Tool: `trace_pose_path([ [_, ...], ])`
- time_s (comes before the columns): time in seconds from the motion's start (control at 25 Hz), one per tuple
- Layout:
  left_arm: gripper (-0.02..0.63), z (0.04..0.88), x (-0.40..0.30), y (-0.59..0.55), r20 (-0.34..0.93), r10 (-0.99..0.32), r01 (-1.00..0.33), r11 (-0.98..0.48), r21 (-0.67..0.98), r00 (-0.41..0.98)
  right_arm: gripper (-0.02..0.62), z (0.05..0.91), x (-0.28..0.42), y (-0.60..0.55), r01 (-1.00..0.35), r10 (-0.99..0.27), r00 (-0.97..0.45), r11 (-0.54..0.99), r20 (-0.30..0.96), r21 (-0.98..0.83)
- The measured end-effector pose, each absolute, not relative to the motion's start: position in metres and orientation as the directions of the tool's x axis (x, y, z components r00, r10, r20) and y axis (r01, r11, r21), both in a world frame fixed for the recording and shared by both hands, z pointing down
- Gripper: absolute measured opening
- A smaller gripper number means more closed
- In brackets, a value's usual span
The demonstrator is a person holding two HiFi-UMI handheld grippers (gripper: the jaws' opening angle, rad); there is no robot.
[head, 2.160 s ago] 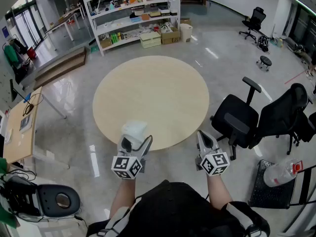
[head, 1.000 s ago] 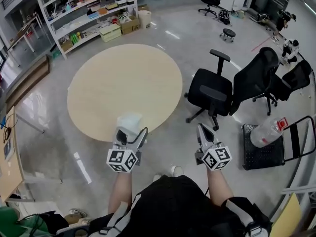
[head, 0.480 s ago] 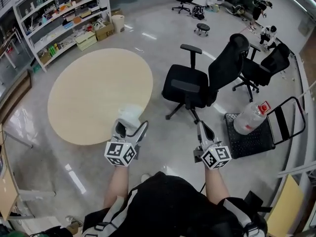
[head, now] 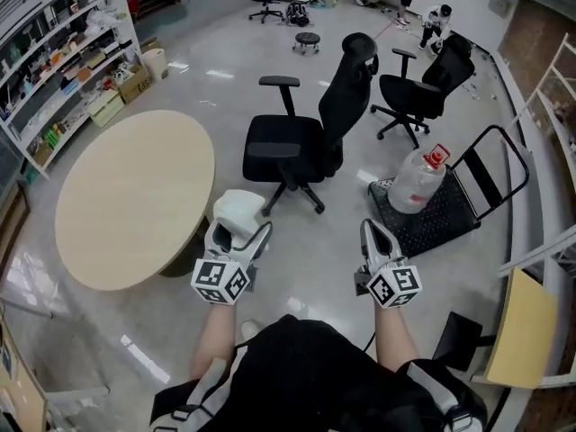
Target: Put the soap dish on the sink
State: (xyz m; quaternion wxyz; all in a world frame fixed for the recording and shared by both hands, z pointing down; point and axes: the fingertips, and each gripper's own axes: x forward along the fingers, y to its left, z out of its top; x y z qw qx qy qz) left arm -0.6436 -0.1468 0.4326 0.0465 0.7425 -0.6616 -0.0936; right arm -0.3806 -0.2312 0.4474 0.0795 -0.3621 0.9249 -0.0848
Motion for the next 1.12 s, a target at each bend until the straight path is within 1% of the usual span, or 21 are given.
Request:
trace_pose_path([
  [0.16,0.463,0.432,-0.590,-0.172,-0.068,-0.976,-0.960,-0.214,0.182,0.205,0.006,0.450,-0.317,-0.228,-0.722,-0.752,-0.653,0.654,-0.088,-0.227],
  [0.64,0.463,0.451,-0.420,-0.211,-0.048,-0.903,-0.882,-0.427,0.197,0.427,0.006,0.464,-0.153,-0.206,-0.829,-0.861,-0.503,0.505,-0.076,-0.242],
  [0.88,0.463,0.455,-0.349,-0.223,-0.032,-0.857,-0.841,-0.512,0.177,0.515,0.006,0.475,-0.081,-0.182,-0.884,-0.919,-0.389,0.393,-0.067,-0.251],
  [1.12,0.463,0.455,-0.285,-0.229,-0.026,-0.763,-0.750,-0.641,0.164,0.646,0.006,0.480,-0.029,-0.153,-0.930,-0.966,-0.250,0.257,-0.058,-0.264],
])
